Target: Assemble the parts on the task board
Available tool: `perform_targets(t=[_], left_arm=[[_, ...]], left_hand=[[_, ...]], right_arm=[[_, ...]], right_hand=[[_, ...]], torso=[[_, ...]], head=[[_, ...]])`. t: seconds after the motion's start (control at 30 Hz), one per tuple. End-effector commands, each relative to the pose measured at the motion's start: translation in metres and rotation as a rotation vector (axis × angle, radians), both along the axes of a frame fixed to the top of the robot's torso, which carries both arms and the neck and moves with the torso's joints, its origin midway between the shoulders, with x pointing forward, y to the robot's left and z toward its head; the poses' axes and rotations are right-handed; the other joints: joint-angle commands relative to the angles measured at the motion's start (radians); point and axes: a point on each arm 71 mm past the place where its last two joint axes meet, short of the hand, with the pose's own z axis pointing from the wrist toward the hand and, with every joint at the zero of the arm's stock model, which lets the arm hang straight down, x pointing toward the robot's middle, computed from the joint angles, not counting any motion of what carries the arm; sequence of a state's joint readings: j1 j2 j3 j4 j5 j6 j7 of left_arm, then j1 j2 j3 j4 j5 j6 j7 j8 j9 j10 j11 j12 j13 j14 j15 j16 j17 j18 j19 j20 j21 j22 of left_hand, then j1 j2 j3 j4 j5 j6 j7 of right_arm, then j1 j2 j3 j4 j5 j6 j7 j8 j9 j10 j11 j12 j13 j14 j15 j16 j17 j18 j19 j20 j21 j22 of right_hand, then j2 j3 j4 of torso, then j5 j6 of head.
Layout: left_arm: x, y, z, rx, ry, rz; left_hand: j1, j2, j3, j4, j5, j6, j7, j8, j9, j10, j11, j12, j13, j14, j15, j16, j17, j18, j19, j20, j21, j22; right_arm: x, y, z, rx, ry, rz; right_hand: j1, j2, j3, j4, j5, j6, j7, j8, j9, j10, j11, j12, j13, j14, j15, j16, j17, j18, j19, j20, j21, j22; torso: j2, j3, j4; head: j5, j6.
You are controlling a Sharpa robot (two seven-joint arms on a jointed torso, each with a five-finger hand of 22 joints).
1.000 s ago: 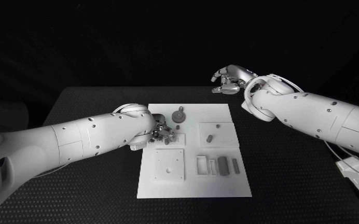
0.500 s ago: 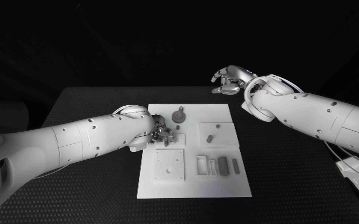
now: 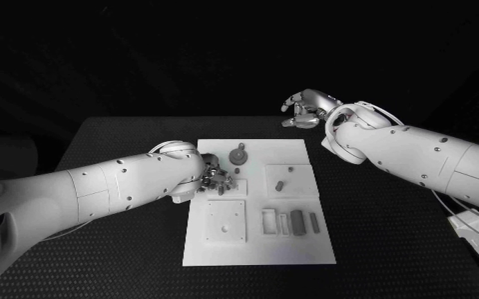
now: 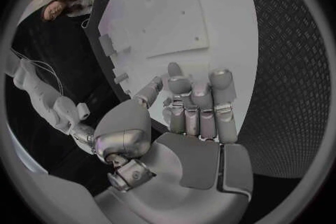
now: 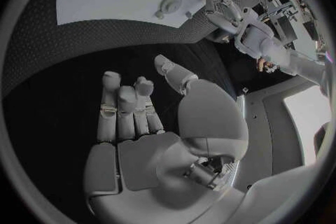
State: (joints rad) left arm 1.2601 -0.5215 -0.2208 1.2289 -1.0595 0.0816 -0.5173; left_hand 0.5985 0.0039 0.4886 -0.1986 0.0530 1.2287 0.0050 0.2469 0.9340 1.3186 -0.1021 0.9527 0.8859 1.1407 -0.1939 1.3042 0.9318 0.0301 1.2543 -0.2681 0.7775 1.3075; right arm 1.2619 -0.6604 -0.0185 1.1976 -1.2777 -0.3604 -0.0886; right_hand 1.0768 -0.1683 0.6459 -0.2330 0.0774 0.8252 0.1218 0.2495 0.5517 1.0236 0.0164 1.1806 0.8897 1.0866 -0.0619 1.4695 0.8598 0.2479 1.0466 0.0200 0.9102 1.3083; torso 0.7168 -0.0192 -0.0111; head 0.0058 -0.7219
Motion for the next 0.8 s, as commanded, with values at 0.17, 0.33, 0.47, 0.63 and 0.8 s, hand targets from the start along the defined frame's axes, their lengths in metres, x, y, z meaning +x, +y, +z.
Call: perform_targets(t=[0.17,0.33,0.47,0.63,0.8], left_arm=[[0.0016,0.0002,0.0004,-0.006,-0.007,0.015],[0.0016,-0.0007,0.0005,-0.011,-0.004,0.015],[0.0019,-0.0007,0.0007,-0.014,-0.006,0.016],[0.0021,-0.0005,0.0009,-0.016,-0.006,0.018],[0.0026,-0.0001,0.0016,-0.022,-0.007,0.024]], left_hand=[[-0.004,0.007,-0.007,-0.003,-0.004,-0.007,-0.003,-0.004,0.002,-0.001,-0.005,0.004,0.001,0.000,-0.005,0.002,-0.002,0.041,-0.002,-0.009,-0.003,0.020],[-0.005,0.005,-0.010,-0.006,-0.004,-0.008,-0.003,-0.004,0.002,-0.001,-0.005,0.004,0.001,0.000,-0.005,0.002,-0.002,0.041,-0.003,-0.009,-0.003,0.020],[-0.004,0.006,-0.010,-0.008,-0.004,-0.008,-0.003,-0.004,0.002,-0.001,-0.005,0.004,0.001,0.000,-0.006,0.002,-0.002,0.041,-0.003,-0.009,-0.003,0.020],[0.003,0.013,-0.010,-0.018,-0.004,-0.007,-0.004,-0.005,0.003,-0.001,-0.005,0.004,0.000,0.000,-0.006,0.003,-0.004,0.043,-0.002,-0.009,-0.003,0.019],[0.021,0.029,-0.006,-0.038,-0.003,-0.007,-0.004,-0.006,0.004,-0.001,-0.005,0.004,-0.001,0.000,-0.007,0.004,-0.006,0.043,-0.001,-0.008,-0.003,0.019]], right_arm=[[-0.0004,0.0012,-0.0009,-0.006,0.007,0.015],[-0.0004,0.0015,-0.0011,-0.007,0.009,0.017],[-0.0004,0.0015,-0.0013,-0.008,0.011,0.017],[-0.0003,0.0015,-0.0014,-0.008,0.012,0.017],[-0.0003,0.0009,-0.0016,-0.009,0.013,0.016]], right_hand=[[0.000,0.008,-0.006,-0.001,0.002,0.044,0.036,-0.005,-0.002,-0.091,0.030,0.005,-0.002,-0.005,0.003,0.002,-0.001,0.014,-0.005,0.004,-0.005,0.015],[-0.001,0.008,-0.006,-0.001,0.002,0.044,0.036,-0.006,-0.002,-0.091,0.030,0.005,-0.002,-0.005,0.003,0.002,-0.001,0.014,-0.005,0.004,-0.005,0.015],[-0.001,0.009,-0.006,-0.001,0.002,0.044,0.036,-0.006,-0.002,-0.091,0.030,0.005,-0.002,-0.005,0.003,0.002,-0.001,0.014,-0.005,0.004,-0.005,0.015],[-0.001,0.009,-0.006,0.000,0.002,0.044,0.036,-0.006,-0.002,-0.090,0.030,0.005,-0.002,-0.005,0.003,0.002,-0.001,0.014,-0.005,0.004,-0.005,0.015],[-0.001,0.009,-0.006,0.000,0.002,0.044,0.036,-0.006,-0.002,-0.090,0.030,0.005,-0.002,-0.005,0.003,0.002,-0.001,0.014,-0.005,0.004,-0.005,0.016]], torso=[[0.000,0.0002,0.0000],[0.000,0.0001,0.0004],[0.000,0.0005,0.0004],[0.000,0.0005,0.0001],[0.000,0.0000,0.0003]], head=[[-0.001,0.000],[-0.001,0.000],[-0.001,0.000],[0.000,0.000],[0.000,0.000]])
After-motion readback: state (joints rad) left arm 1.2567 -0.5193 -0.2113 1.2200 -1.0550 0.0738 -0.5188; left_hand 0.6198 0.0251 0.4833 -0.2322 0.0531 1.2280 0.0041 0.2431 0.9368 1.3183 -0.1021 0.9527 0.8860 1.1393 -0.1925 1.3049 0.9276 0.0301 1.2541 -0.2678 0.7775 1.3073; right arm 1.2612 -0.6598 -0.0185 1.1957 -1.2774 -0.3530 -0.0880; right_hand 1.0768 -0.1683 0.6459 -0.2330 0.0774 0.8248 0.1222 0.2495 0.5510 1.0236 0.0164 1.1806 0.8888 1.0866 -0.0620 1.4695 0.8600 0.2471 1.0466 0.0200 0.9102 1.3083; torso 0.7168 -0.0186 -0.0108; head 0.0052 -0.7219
